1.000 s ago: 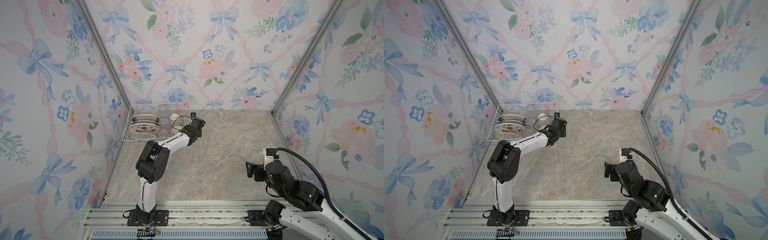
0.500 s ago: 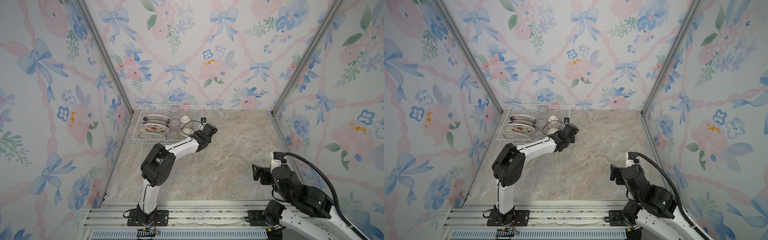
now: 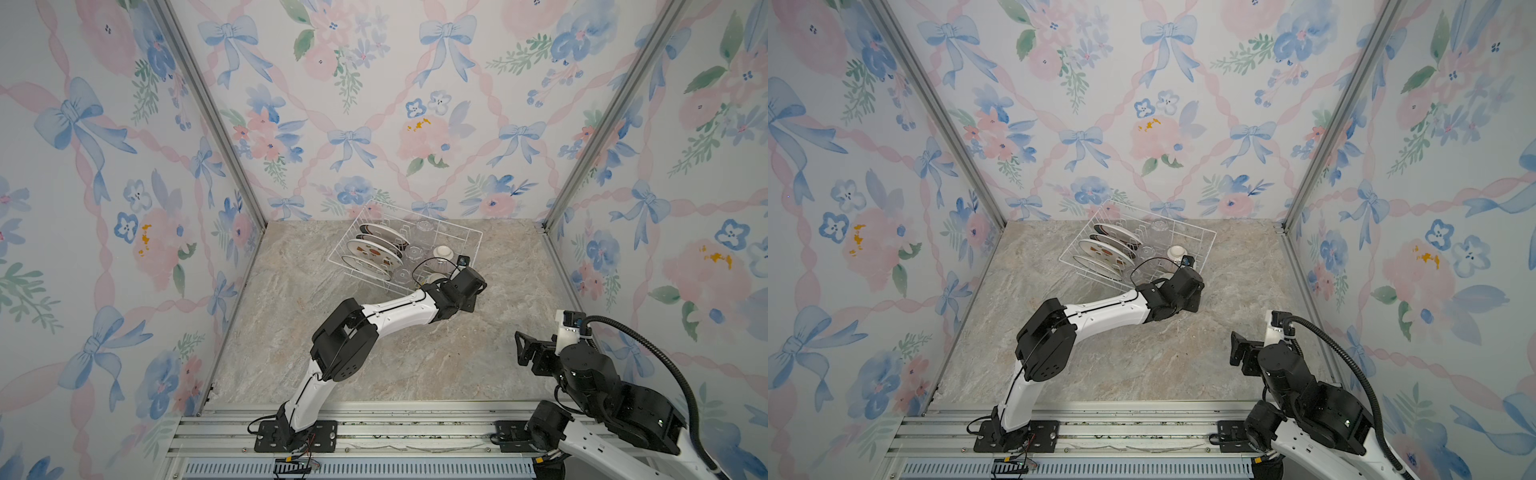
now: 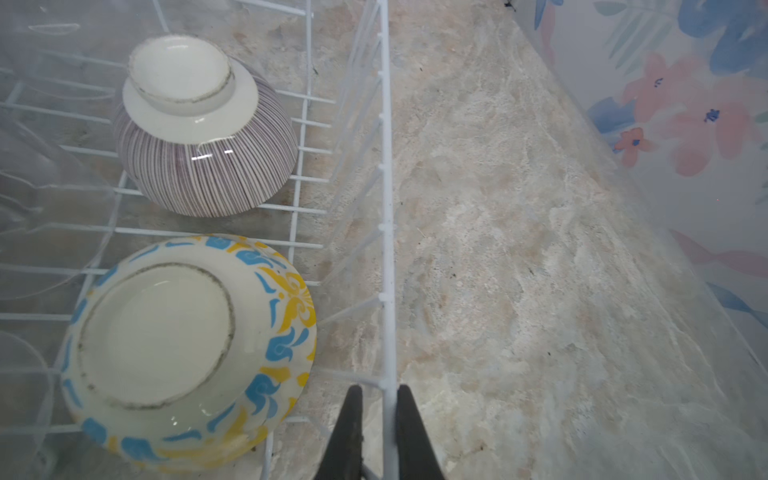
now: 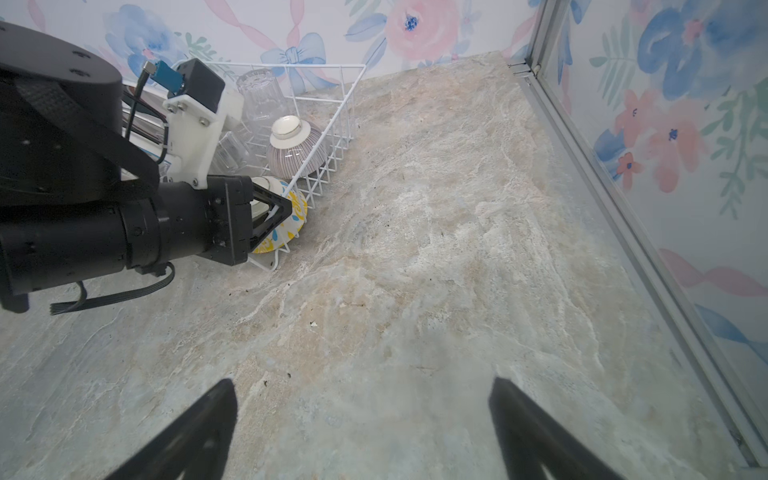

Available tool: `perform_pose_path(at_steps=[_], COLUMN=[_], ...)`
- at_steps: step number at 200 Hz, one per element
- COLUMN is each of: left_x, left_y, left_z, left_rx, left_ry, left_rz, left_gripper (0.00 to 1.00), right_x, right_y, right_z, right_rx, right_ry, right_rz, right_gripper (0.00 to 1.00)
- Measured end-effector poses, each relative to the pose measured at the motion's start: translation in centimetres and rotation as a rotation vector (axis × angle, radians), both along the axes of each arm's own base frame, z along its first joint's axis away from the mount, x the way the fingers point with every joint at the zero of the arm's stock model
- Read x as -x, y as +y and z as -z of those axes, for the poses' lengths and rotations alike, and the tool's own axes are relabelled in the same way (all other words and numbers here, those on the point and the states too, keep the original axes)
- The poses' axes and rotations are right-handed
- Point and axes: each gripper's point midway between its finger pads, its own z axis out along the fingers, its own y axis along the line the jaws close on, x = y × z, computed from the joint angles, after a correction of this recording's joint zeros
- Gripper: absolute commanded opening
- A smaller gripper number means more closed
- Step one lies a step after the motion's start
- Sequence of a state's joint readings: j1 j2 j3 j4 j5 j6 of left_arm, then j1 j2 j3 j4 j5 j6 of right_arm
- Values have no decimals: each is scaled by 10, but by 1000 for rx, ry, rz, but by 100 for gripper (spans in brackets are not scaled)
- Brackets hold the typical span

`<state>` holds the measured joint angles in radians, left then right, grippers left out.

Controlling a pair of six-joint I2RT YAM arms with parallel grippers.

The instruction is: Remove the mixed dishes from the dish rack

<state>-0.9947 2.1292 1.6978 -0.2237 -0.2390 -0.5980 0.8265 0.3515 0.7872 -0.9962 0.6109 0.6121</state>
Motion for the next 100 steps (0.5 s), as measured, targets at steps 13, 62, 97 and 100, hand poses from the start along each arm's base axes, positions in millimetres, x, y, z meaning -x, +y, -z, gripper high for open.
perform_pose_path(at_steps=[13, 62, 97, 100], left_x=[5, 13, 10, 9], left_y=[-7, -2, 30, 36], left_z=[-1, -45, -109, -115], left_rx=[16, 56, 120, 125], left_ry=[11, -43, -131, -139], left_rz=[42, 98, 78, 71], left_gripper=[40, 96, 98, 98], right_x=[0, -4, -17, -18], right_y=[-1, 3, 18, 20], right_z=[-1, -2, 5, 5], right_rx=[-8, -4, 50, 55], right_ry=[-2, 19, 78, 84], right_rz=[7, 22, 16, 15], right_gripper=[97, 97, 97, 97])
